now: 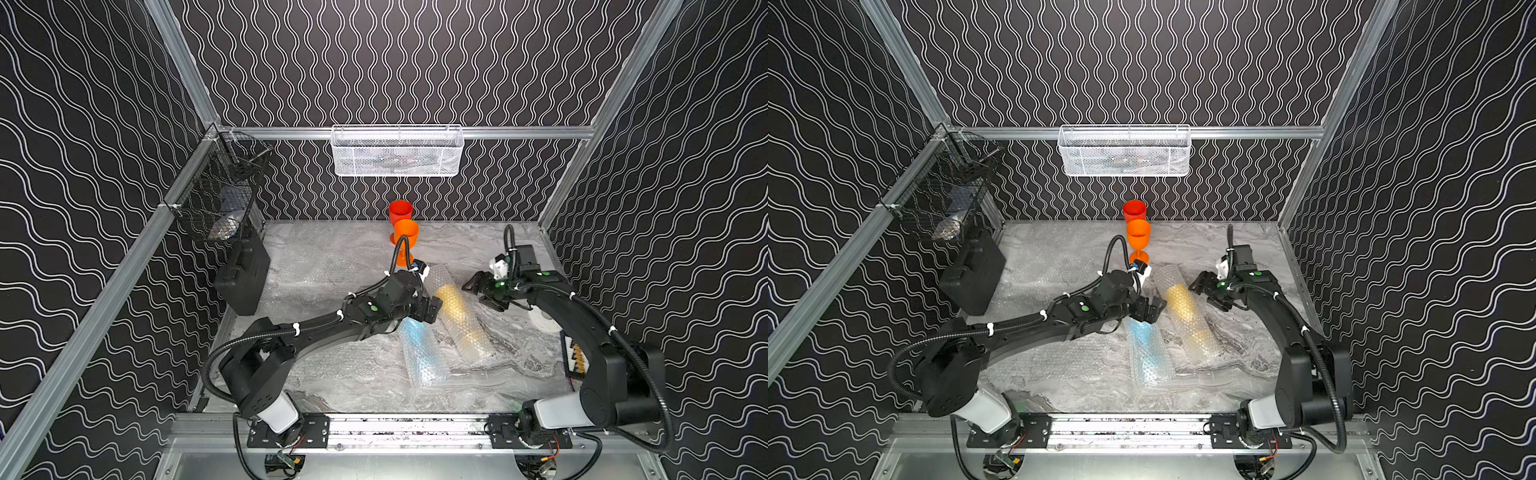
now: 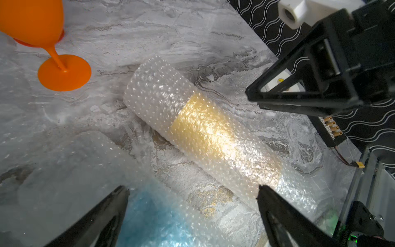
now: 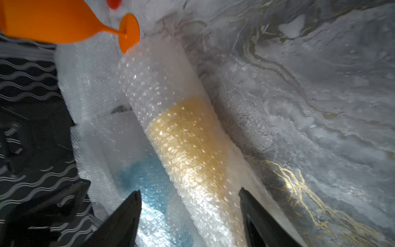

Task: Unpack wine glasses from bubble wrap
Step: Move the bubble wrap to the center of the board.

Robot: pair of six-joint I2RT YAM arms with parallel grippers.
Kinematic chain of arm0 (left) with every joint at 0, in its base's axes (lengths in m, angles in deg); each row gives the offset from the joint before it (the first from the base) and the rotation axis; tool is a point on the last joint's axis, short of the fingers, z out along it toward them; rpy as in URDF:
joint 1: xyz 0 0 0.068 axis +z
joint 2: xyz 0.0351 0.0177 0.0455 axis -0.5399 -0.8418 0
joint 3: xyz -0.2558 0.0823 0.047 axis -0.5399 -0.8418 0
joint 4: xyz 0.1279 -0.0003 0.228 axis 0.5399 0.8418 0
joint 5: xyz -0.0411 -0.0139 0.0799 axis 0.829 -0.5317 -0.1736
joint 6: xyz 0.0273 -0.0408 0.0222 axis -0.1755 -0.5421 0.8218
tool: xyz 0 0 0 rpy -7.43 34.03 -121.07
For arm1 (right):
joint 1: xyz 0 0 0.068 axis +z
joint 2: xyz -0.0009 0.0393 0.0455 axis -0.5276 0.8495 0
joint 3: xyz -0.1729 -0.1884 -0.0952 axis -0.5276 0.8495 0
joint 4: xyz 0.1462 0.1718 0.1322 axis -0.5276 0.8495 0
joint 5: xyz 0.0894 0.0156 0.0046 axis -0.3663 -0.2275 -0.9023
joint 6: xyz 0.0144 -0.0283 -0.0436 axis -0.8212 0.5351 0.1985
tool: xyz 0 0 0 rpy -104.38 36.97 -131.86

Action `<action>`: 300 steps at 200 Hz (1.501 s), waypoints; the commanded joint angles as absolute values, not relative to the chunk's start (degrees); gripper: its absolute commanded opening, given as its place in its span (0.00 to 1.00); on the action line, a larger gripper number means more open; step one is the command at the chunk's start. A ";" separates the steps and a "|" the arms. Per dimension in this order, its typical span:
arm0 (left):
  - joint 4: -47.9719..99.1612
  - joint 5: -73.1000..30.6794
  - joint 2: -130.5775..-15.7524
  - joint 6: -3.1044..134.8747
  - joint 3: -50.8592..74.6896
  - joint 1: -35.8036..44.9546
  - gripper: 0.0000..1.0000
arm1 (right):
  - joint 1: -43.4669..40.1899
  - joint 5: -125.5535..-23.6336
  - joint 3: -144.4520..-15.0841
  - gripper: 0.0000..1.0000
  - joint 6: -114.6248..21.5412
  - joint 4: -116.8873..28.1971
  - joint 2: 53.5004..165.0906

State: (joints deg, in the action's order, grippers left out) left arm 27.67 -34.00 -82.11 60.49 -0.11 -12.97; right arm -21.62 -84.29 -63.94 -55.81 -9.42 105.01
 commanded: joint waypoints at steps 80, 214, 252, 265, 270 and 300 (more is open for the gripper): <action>29.72 -36.82 -82.47 57.53 1.04 -12.89 0.99 | -12.59 -89.25 -65.57 0.74 -57.36 -8.94 107.71; 30.75 -36.25 -85.18 57.02 2.50 -12.85 0.99 | -13.40 -76.47 -65.53 0.71 -51.26 -6.89 113.58; 32.16 -37.62 -87.36 57.00 4.38 -12.85 0.99 | -12.53 -78.78 -65.18 0.69 -51.71 -7.19 110.75; 36.44 -40.31 -89.79 57.00 7.73 -12.56 0.99 | -12.58 -80.64 -65.33 0.68 -52.21 -6.94 109.55; 38.07 -40.83 -90.80 56.85 9.16 -12.18 0.99 | -12.58 -81.36 -65.33 0.68 -52.44 -6.92 109.19; 40.82 -38.75 -94.90 54.49 14.38 -10.00 0.99 | -12.57 -84.25 -64.76 0.66 -53.14 -6.81 108.32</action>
